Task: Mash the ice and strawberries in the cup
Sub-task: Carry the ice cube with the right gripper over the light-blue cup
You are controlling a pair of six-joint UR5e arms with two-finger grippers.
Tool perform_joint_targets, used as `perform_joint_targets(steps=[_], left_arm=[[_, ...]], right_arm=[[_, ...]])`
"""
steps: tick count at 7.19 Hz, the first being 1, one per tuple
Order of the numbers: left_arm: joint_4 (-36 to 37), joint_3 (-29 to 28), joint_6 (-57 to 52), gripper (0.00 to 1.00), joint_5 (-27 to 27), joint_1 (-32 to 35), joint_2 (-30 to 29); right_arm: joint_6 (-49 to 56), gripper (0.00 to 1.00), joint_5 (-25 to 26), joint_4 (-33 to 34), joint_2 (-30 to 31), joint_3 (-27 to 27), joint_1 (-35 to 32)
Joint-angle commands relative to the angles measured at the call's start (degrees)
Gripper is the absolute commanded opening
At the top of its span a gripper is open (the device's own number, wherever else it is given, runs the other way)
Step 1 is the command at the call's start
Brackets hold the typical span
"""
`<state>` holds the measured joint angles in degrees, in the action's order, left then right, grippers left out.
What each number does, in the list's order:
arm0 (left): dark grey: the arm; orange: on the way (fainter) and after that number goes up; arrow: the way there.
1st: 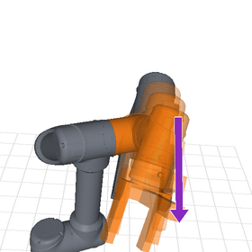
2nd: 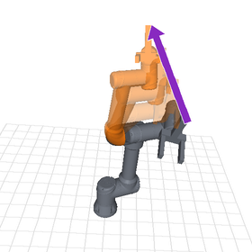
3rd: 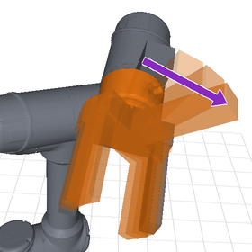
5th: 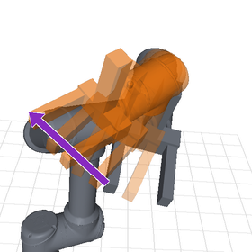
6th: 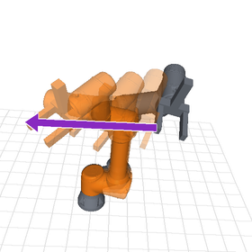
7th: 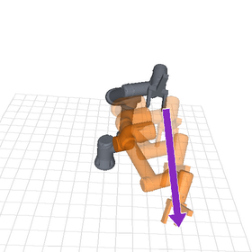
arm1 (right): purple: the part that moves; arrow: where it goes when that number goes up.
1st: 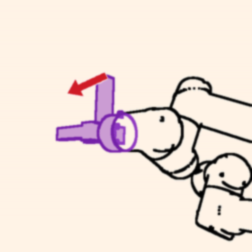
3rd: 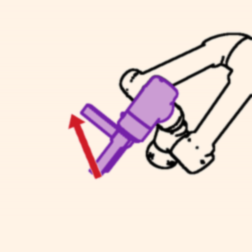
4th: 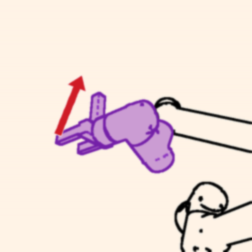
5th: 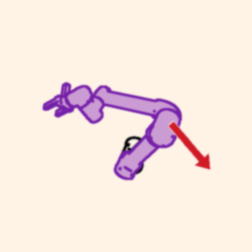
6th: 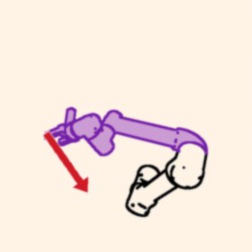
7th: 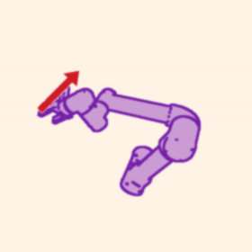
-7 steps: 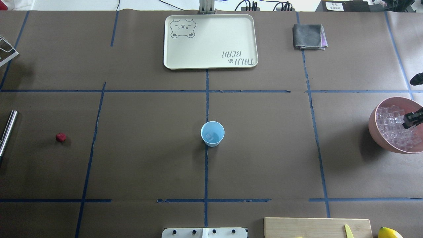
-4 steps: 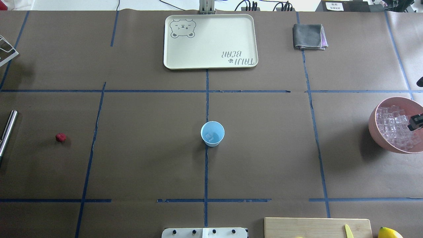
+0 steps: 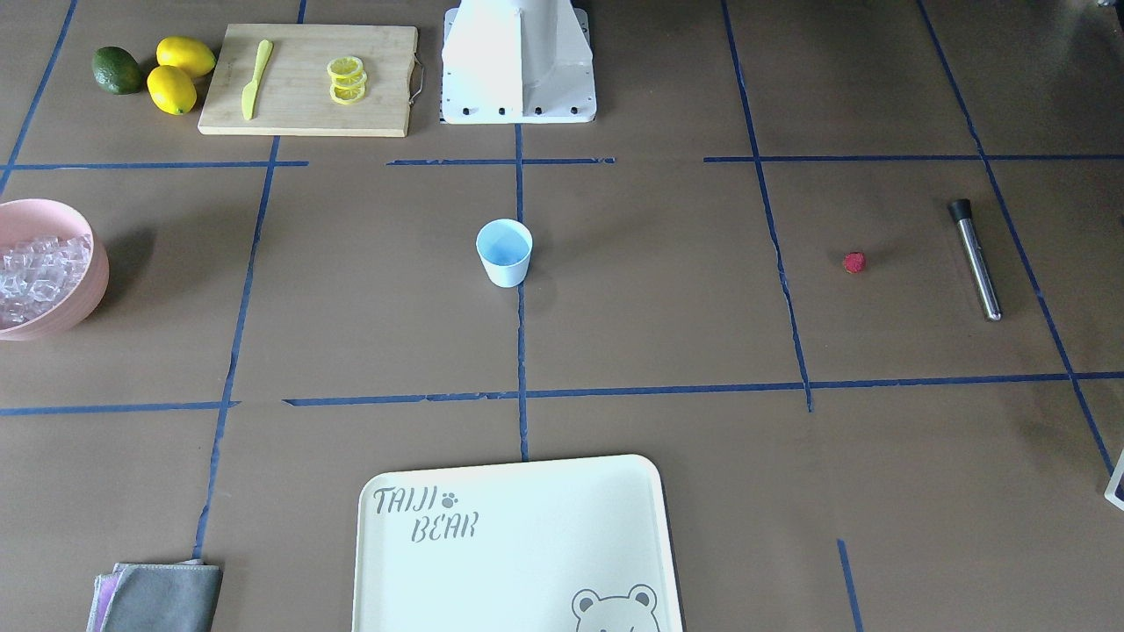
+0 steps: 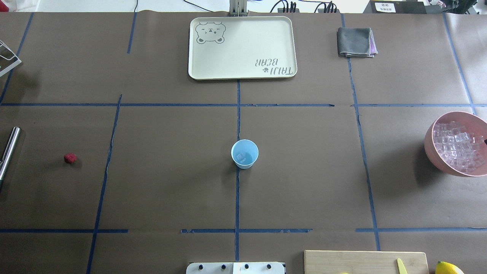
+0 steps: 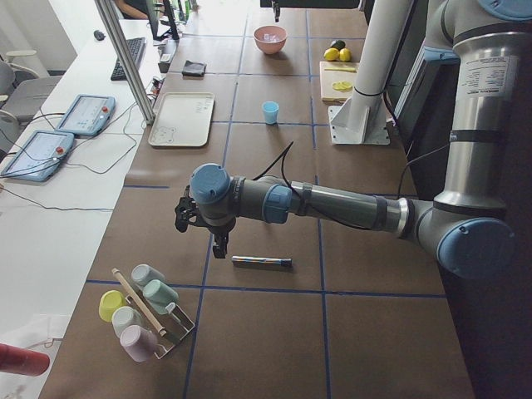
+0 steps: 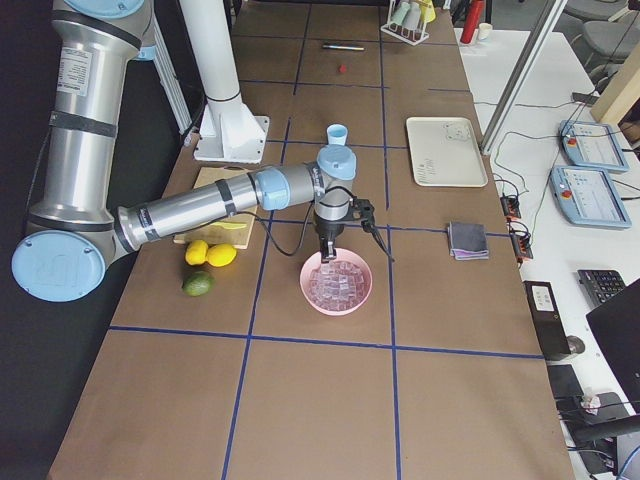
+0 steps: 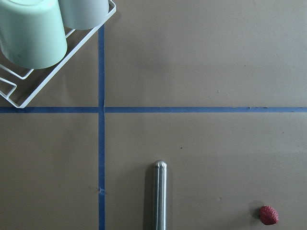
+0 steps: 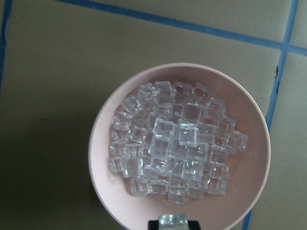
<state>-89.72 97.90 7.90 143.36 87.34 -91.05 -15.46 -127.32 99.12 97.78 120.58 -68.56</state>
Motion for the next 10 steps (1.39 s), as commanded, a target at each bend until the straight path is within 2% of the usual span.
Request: perform_joint_targets(steps=[1, 2, 4, 5, 6, 7, 8, 10], left_arm=[[0.1, -0.1, 0.1, 1.00, 0.0, -0.3, 0.0], [0.1, -0.2, 0.1, 1.00, 0.0, -0.4, 0.0], [0.2, -0.4, 0.1, 1.00, 0.0, -0.4, 0.0], [0.2, -0.5, 0.1, 1.00, 0.0, -0.6, -0.1], [0.2, -0.6, 0.1, 1.00, -0.1, -0.6, -0.1], [0.2, -0.7, 0.1, 1.00, -0.1, -0.7, -0.2], [0.2, -0.9, 0.0, 1.00, -0.1, -0.6, -0.2], [0.2, -1.0, 0.0, 1.00, -0.1, -0.7, -0.2]], right_arm=[[-7.1, 0.00, -2.7, 10.4, -13.9, 1.2, 2.3], [-13.8, 0.00, -3.4, 14.7, -22.2, 1.0, 7.0], [-32.3, 0.00, -1.9, 16.7, -36.5, -3.5, 18.8], [-41.1, 0.00, 2.5, 16.4, -42.1, -6.0, 25.5], [-47.8, 0.00, 7.2, 14.9, -48.6, -11.6, 31.1], [-52.3, 0.00, 9.7, 9.8, -54.0, -19.9, 34.3], [-53.3, 0.00, 11.0, 9.4, -56.7, -23.9, 35.7], [-53.4, 0.01, 12.6, 9.2, -57.1, -25.1, 37.4]])
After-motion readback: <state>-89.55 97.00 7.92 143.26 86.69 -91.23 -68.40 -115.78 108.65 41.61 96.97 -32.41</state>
